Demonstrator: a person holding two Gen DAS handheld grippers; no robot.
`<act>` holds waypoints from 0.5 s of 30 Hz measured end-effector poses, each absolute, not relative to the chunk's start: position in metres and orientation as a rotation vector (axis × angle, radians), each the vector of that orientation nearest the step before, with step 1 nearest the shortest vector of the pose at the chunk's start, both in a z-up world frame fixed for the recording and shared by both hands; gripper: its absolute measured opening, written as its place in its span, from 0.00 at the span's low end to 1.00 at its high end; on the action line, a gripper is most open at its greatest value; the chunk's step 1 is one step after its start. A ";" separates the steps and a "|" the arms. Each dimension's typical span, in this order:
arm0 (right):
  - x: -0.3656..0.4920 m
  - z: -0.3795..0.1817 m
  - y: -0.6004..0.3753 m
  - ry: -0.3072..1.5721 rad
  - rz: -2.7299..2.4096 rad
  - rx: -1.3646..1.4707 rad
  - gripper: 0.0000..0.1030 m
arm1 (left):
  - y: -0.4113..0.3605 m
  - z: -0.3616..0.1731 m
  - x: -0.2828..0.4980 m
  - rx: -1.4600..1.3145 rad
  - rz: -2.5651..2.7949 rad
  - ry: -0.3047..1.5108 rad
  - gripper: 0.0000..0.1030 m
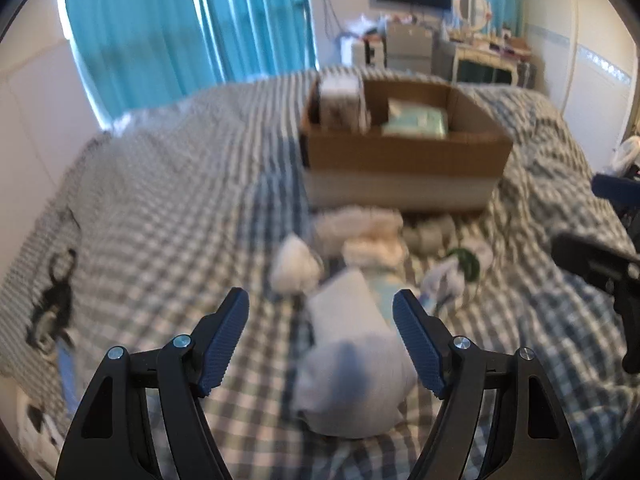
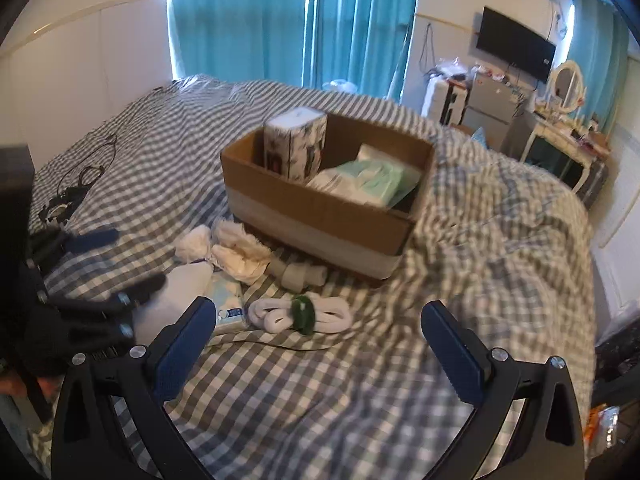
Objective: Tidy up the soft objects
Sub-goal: 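Grasp the white glove with the left gripper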
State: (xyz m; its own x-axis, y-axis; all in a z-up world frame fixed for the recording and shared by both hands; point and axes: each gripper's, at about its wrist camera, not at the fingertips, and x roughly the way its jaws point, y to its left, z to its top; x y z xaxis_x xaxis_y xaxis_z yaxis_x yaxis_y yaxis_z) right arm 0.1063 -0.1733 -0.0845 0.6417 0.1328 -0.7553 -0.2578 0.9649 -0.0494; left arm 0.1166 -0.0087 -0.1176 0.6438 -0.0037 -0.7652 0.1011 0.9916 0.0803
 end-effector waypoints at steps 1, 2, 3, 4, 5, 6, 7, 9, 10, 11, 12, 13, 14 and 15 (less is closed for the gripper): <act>0.109 -0.091 -0.173 0.851 0.226 -0.156 1.00 | -0.009 -0.124 0.118 0.107 -0.069 0.892 0.74; 0.111 -0.093 -0.173 0.851 0.229 -0.158 1.00 | -0.011 -0.132 0.118 0.096 -0.079 0.917 0.74; 0.113 -0.097 -0.172 0.849 0.231 -0.162 1.00 | -0.011 -0.135 0.119 0.096 -0.085 0.930 0.74; 0.115 -0.099 -0.172 0.848 0.231 -0.165 1.00 | -0.013 -0.140 0.118 0.102 -0.090 0.940 0.74; 0.117 -0.101 -0.171 0.848 0.231 -0.165 1.00 | -0.016 -0.145 0.117 0.116 -0.102 0.950 0.74; 0.119 -0.105 -0.171 0.851 0.229 -0.164 1.00 | -0.016 -0.146 0.117 0.123 -0.111 0.954 0.74; 0.121 -0.108 -0.171 0.857 0.226 -0.164 1.00 | -0.016 -0.148 0.115 0.129 -0.119 0.958 0.74; 0.126 -0.116 -0.173 0.877 0.216 -0.163 1.00 | -0.018 -0.153 0.113 0.137 -0.143 0.975 0.71; 0.127 -0.119 -0.175 0.887 0.213 -0.159 1.00 | -0.020 -0.159 0.113 0.138 -0.154 0.987 0.70; 0.129 -0.123 -0.177 0.900 0.209 -0.148 1.00 | -0.022 -0.162 0.112 0.144 -0.167 0.997 0.69; 0.130 -0.126 -0.178 0.908 0.207 -0.142 1.00 | -0.023 -0.163 0.112 0.149 -0.177 0.996 0.58; 0.131 -0.127 -0.179 0.914 0.206 -0.137 1.00 | -0.025 -0.163 0.111 0.157 -0.192 0.994 0.54; 0.131 -0.129 -0.180 0.919 0.205 -0.135 1.00 | -0.028 -0.164 0.109 0.170 -0.194 0.989 0.52; 0.131 -0.131 -0.180 0.925 0.204 -0.134 1.00 | -0.029 -0.162 0.107 0.179 -0.192 0.975 0.47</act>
State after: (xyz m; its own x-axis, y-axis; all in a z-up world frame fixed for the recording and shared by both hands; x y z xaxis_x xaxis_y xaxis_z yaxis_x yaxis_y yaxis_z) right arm 0.1313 -0.1798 -0.1312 0.5850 0.1166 -0.8026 -0.2313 0.9725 -0.0273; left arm 0.1071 -0.0290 -0.1622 0.5468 -0.0807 -0.8334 0.2408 0.9684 0.0642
